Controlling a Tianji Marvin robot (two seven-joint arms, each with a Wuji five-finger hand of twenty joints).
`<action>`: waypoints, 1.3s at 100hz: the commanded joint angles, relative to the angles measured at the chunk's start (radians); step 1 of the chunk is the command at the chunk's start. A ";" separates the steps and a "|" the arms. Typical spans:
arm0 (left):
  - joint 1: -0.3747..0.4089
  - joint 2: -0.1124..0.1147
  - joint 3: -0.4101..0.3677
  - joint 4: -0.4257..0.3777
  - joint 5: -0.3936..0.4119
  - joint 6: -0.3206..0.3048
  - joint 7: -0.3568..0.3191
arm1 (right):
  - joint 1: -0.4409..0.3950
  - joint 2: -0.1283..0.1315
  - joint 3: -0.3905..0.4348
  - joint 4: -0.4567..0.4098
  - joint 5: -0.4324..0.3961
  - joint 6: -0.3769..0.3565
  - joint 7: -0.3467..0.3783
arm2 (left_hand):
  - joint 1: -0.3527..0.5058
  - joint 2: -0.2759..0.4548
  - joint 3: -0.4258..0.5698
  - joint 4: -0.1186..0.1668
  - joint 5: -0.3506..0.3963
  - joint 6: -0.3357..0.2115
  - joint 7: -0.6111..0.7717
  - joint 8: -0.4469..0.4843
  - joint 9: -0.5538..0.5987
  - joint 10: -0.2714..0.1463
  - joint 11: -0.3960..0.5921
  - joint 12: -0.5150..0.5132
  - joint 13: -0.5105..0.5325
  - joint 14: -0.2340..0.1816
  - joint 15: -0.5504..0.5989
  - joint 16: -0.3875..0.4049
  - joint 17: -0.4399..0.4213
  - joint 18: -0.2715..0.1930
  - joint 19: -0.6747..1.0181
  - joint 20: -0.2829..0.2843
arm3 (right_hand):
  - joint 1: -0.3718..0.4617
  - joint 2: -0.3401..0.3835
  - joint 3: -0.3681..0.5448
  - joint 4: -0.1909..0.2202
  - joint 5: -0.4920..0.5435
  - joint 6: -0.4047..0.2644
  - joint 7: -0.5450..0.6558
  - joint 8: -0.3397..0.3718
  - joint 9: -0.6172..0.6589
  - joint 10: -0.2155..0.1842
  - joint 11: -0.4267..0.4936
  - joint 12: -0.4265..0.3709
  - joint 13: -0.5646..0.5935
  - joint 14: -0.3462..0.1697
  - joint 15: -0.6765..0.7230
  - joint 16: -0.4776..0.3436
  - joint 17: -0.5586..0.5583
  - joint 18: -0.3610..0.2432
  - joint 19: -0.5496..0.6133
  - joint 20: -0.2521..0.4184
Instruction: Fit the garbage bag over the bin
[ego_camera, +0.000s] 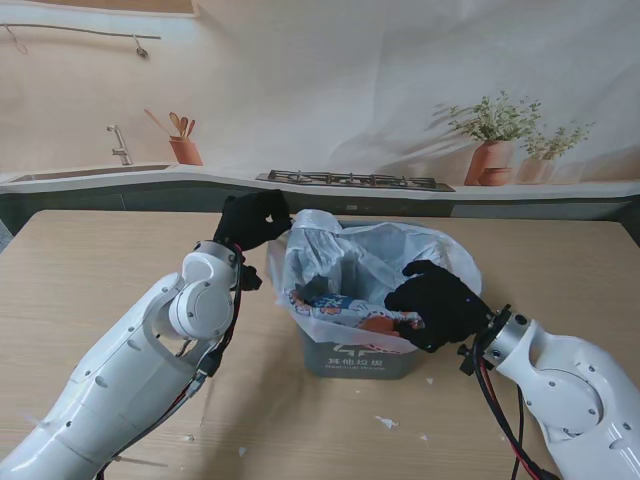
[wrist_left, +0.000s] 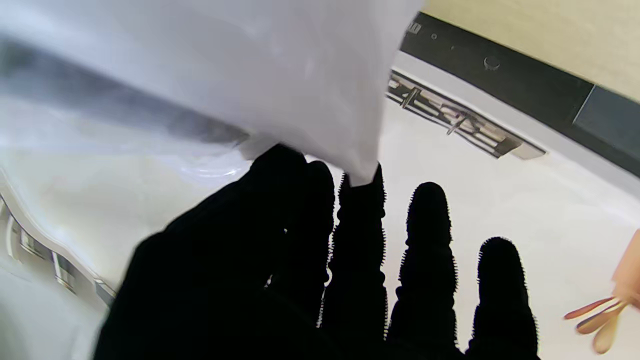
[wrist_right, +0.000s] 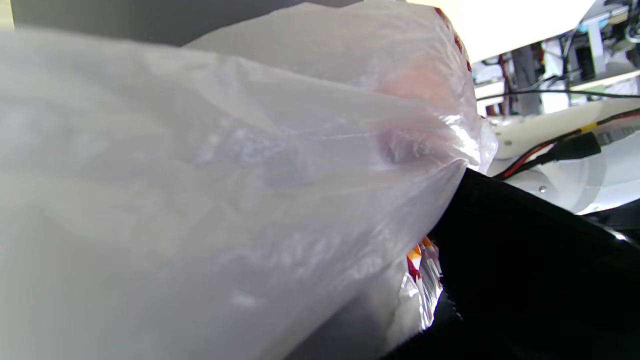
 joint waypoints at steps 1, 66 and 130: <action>-0.025 -0.005 0.007 -0.016 -0.022 0.013 -0.016 | -0.014 -0.002 -0.012 0.035 -0.008 -0.003 0.023 | 0.030 0.024 -0.026 -0.002 -0.016 -0.005 0.031 0.010 -0.013 0.010 0.021 0.010 -0.018 -0.001 0.017 0.018 -0.014 -0.027 0.035 0.020 | 0.040 -0.010 0.064 -0.027 0.029 -0.171 0.000 0.010 -0.015 0.001 -0.002 0.009 -0.024 -0.041 0.006 0.012 -0.013 -0.010 0.055 -0.020; -0.141 -0.013 0.131 0.209 -0.037 -0.035 -0.072 | -0.005 -0.003 -0.016 0.056 -0.002 -0.010 0.016 | 0.016 -0.006 -0.001 -0.001 0.008 -0.027 0.038 -0.024 0.003 -0.005 0.010 -0.011 -0.011 -0.017 0.004 -0.003 -0.016 -0.029 0.038 0.022 | 0.034 -0.003 0.062 -0.028 0.025 -0.161 0.002 0.018 -0.012 -0.004 -0.005 0.014 -0.024 -0.041 0.013 0.016 -0.026 -0.014 0.090 -0.029; -0.040 0.014 0.008 0.111 0.004 -0.088 -0.053 | -0.011 -0.014 -0.021 0.057 -0.033 0.016 -0.047 | -0.199 0.080 0.068 0.022 -0.076 0.083 -0.322 -0.225 -0.274 0.035 -0.066 -0.272 -0.122 0.003 -0.088 -0.054 -0.002 -0.067 0.139 0.075 | 0.023 -0.010 0.018 -0.031 -0.008 -0.115 0.014 -0.041 -0.026 -0.011 -0.007 -0.024 -0.024 -0.031 0.007 0.012 -0.020 -0.002 0.115 -0.051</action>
